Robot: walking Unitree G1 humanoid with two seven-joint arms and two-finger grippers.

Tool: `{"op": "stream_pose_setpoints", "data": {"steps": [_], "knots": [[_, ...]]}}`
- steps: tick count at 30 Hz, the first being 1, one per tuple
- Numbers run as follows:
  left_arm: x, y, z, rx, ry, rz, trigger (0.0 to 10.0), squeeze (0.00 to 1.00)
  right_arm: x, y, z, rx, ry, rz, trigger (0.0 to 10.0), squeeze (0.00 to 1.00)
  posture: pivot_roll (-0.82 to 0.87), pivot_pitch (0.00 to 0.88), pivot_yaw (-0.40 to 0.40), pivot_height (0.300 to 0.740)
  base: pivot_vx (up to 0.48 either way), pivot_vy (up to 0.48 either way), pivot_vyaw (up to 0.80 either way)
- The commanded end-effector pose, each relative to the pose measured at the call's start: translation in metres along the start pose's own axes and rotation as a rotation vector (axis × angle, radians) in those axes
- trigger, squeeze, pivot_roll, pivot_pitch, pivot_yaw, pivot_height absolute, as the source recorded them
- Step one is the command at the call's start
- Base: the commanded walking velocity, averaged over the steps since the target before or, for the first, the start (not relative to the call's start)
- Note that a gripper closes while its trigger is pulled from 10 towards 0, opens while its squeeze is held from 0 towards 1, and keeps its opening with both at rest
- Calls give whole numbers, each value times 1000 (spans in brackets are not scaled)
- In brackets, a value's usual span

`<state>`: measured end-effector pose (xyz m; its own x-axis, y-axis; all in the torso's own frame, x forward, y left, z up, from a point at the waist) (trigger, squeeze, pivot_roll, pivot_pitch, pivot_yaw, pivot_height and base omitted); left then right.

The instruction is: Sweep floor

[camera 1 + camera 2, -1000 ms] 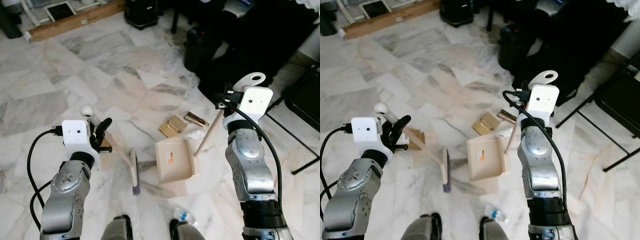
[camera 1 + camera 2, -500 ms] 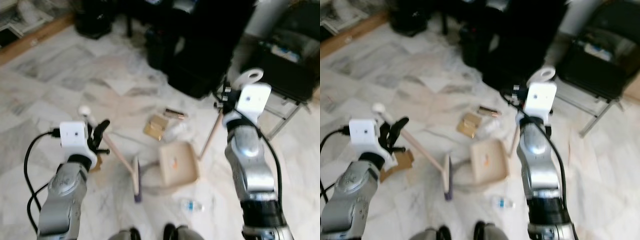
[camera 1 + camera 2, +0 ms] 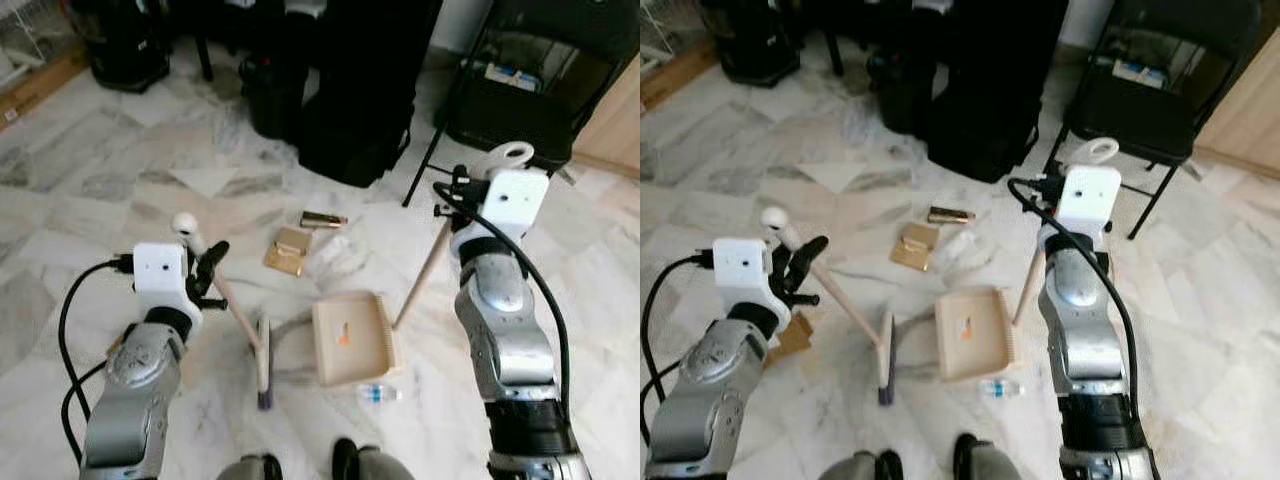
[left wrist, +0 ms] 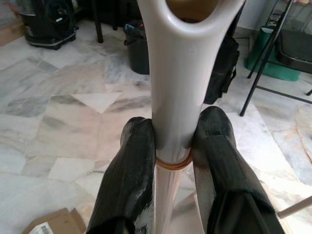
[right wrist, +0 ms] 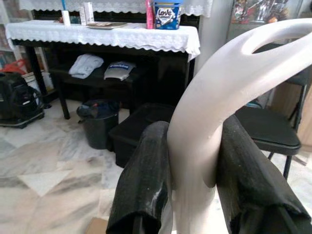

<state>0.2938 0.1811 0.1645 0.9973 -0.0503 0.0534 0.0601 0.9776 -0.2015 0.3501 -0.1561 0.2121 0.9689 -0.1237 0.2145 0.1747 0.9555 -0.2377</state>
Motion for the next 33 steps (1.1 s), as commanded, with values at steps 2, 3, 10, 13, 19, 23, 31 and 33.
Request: {"op": "stream_pose_setpoints", "data": {"steps": [2, 3, 10, 13, 19, 23, 31, 33], "knots": [[-1, -1, 7, 14, -40, -5, 10000, 0, 4, -4, 11, -4, -49, -19, 10000, 0, -49, 243, -47, 740, 0, -268, 0], [-1, -1, 7, 14, -40, -5, 10000, 0, 4, -4, 12, -5, -49, -19, 10000, 0, -49, 243, -47, 740, 0, -270, 0], [-1, -1, 6, 13, -39, -4, 10000, 0, 4, -4, 10, -4, -39, -15, 10000, 0, -50, 245, -48, 740, 0, -269, 0], [-1, -1, 6, 11, -40, -4, 10000, 0, 5, -3, 9, 26, -34, -12, 10000, 0, -52, 247, -51, 740, 0, -273, -533], [-1, 0, 5, 7, -41, 0, 10000, 0, 4, -4, 11, 12, -43, -13, 10000, 0, -52, 248, -52, 740, 0, -134, -400], [-1, 0, 6, 6, -45, -3, 10000, 0, 5, -5, 12, 5, -51, -15, 10000, 0, -51, 251, -56, 740, 0, -120, 0], [-2, 1, 6, -2, -51, 1, 10000, 0, 6, -4, 12, 1, -51, -11, 10000, 0, -52, 249, -61, 740, 0, -181, 0], [-2, 2, 6, -2, -51, 2, 10000, 0, 7, -4, 12, 6, -45, -9, 10000, 0, -51, 249, -63, 740, 0, 0, 0]]}}
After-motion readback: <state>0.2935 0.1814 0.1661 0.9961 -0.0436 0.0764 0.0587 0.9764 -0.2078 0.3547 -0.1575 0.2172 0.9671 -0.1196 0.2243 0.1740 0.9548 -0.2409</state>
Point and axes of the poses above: a point about 5 cm out from each wrist's last joint towards the gripper, its own x axis pointing out of the wrist towards the gripper, its own z axis along the axis of the wrist's last joint, y = z × x, the point moved 2 cm from there along x, pointing out of the wrist towards the gripper, and after that the axes turned 12 degrees about -x, right-handed, at the moved point
